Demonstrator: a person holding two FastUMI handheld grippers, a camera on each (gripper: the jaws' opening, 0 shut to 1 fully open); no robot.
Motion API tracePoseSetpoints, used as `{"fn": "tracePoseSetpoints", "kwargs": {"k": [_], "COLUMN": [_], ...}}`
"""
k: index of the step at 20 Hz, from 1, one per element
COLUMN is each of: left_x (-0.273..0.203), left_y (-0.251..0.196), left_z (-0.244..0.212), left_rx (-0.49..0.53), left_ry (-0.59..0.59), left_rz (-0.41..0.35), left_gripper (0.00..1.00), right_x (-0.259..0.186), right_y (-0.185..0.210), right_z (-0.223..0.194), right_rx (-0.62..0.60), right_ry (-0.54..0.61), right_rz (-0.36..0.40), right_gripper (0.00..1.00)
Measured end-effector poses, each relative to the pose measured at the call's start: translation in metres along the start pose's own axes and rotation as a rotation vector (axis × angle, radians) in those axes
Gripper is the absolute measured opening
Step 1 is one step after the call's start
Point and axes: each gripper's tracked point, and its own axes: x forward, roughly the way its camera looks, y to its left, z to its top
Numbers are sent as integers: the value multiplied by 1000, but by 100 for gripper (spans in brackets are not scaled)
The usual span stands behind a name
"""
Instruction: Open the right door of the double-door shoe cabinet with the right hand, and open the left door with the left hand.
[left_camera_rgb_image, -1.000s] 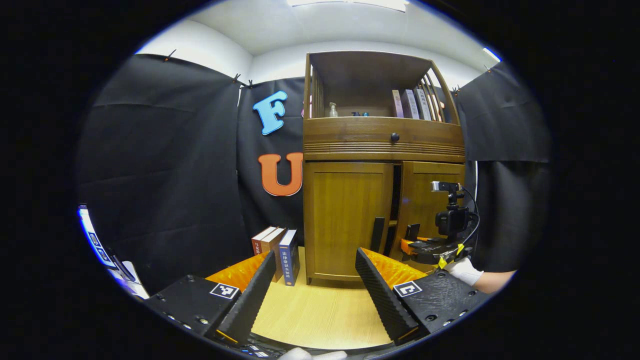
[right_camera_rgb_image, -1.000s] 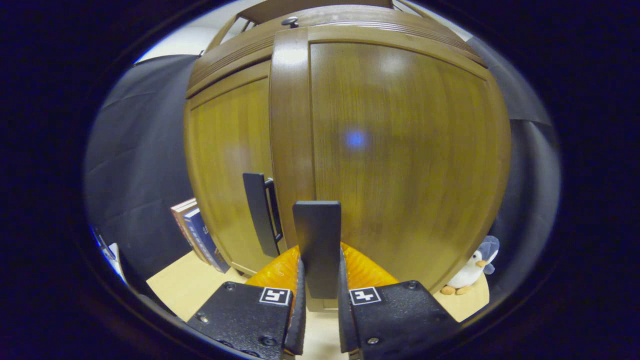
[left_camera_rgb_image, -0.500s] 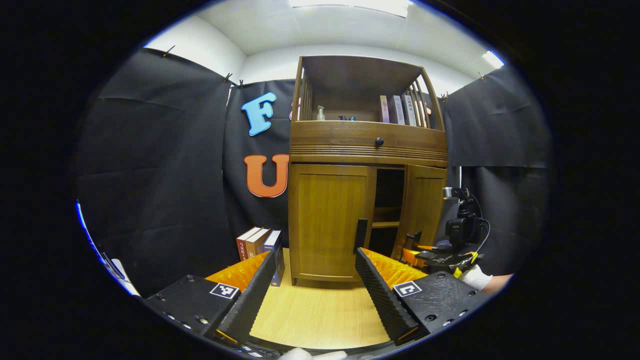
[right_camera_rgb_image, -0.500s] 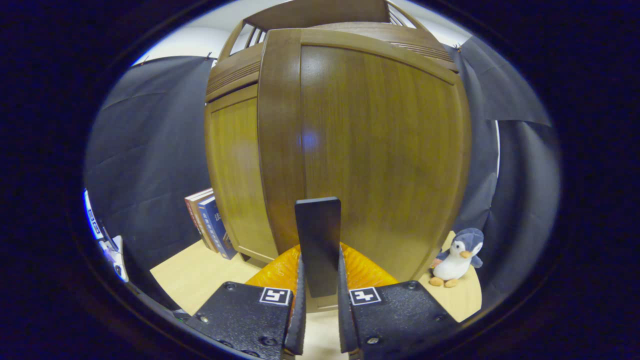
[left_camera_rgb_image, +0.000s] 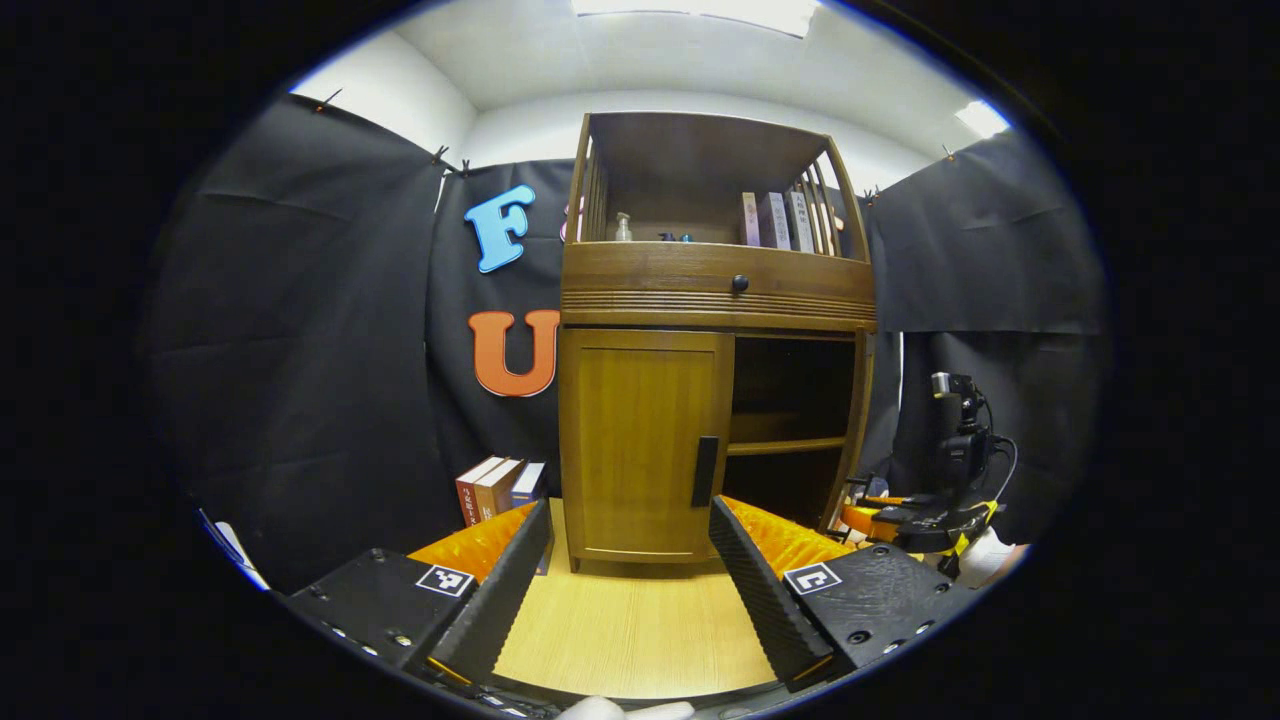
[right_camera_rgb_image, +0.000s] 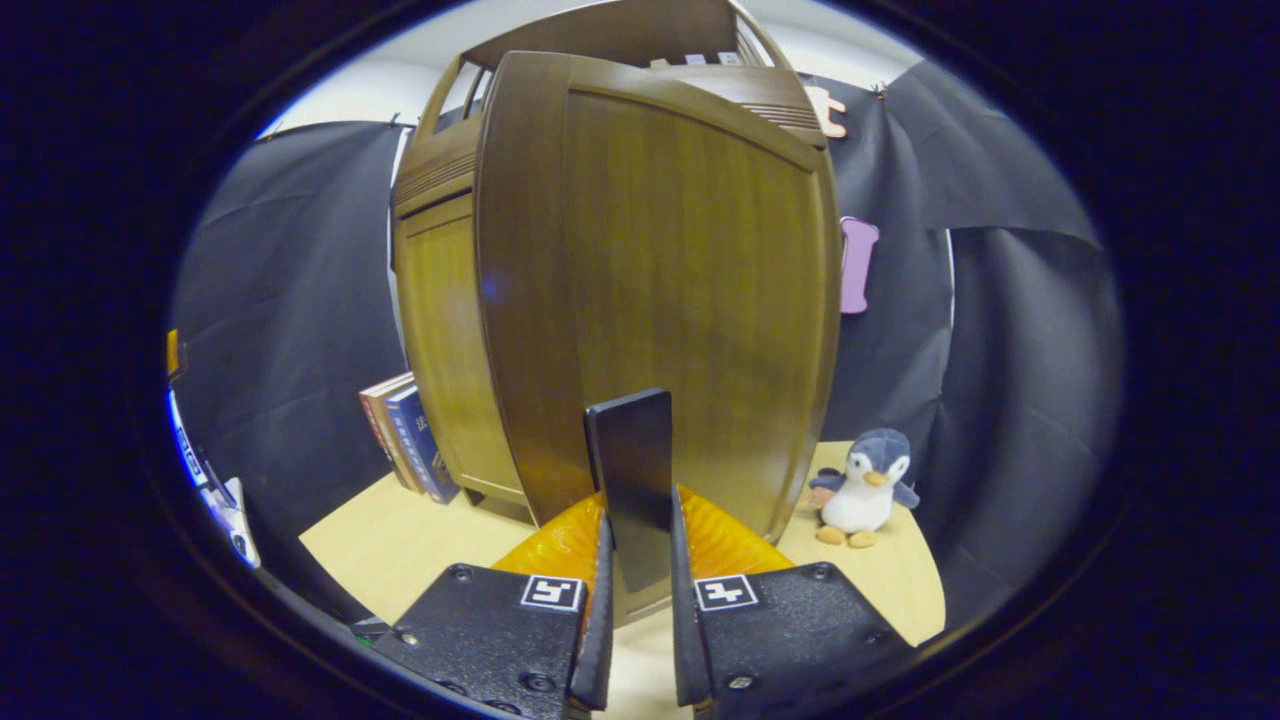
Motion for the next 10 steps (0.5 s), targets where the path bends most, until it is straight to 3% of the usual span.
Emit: {"fn": "tracePoseSetpoints", "kwargs": {"k": [10], "left_x": [14], "left_y": [-28], "left_z": [-6], "left_rx": [0], "left_ry": [10], "left_rz": [-97], "left_gripper": [97], "right_x": [-39], "right_y": [-61], "right_z": [-9], "right_rx": [55], "right_ry": [-8], "right_rz": [-135], "right_gripper": [20]}}
